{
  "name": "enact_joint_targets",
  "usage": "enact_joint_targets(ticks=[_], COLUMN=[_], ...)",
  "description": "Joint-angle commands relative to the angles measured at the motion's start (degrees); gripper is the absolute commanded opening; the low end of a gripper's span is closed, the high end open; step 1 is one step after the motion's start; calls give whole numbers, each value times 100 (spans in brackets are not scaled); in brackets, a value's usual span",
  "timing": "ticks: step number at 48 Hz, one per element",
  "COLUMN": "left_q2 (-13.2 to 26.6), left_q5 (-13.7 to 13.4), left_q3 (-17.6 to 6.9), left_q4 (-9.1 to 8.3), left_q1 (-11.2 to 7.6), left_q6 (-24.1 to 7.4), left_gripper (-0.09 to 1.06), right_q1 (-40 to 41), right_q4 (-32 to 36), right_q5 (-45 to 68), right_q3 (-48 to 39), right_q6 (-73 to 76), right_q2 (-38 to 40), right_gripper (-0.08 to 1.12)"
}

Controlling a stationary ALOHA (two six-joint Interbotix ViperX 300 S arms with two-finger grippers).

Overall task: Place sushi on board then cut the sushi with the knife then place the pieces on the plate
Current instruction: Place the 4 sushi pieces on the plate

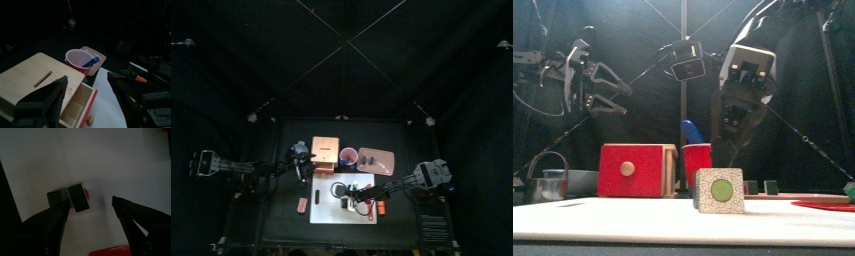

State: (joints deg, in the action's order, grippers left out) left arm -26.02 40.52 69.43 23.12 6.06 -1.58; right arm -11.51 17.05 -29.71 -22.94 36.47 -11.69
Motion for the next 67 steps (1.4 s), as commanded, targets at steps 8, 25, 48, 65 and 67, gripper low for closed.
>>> enact_joint_targets(ticks=[8, 25, 48, 65, 67], left_q2=[-9, -9, -9, -9, -9], left_q5=[18, 18, 18, 35, 18], left_q3=[-44, -18, -35, -44, -44], left_q4=[18, 70, 53, -35, -53], left_q1=[0, 0, -9, -18, -35], left_q6=[-9, -9, -9, -18, -18], left_gripper=[96, 96, 96, 96, 96], right_q1=[26, 290, 1195, 2109, 2188], right_q4=[70, 9, 44, 958, 1099], right_q5=[70, -404, -1617, -1661, -1608], right_q3=[281, -62, -1916, -2769, -2804], right_q6=[-9, 149, 2294, 4939, 5115], right_q2=[-132, 439, 2848, 3173, 3138], right_gripper=[75, 55, 55, 55, 55])
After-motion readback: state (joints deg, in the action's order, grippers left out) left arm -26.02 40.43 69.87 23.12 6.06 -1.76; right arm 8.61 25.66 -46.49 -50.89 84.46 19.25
